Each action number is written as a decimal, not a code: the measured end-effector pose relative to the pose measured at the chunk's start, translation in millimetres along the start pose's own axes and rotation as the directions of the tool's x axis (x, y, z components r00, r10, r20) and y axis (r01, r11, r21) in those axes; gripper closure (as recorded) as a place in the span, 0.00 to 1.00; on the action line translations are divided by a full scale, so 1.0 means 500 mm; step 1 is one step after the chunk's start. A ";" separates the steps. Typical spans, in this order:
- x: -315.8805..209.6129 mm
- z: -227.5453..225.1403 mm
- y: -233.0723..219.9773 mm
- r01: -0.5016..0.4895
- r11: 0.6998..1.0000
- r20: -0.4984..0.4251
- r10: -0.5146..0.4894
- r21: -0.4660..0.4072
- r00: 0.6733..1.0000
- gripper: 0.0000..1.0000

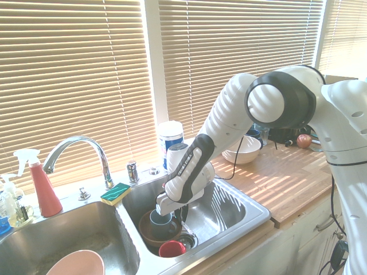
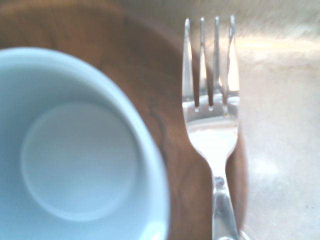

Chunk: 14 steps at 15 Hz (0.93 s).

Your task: Put the fork into the sink

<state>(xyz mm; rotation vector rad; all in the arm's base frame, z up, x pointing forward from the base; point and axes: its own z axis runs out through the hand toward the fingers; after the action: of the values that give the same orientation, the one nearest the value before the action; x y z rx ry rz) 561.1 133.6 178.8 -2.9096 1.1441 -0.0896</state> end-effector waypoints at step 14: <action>-0.014 0.036 0.016 -0.020 1.000 0.013 0.020 -0.018 1.000 0.00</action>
<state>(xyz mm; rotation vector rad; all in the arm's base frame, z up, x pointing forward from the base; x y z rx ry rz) 551.6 132.2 160.4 -2.9091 1.1778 -0.0605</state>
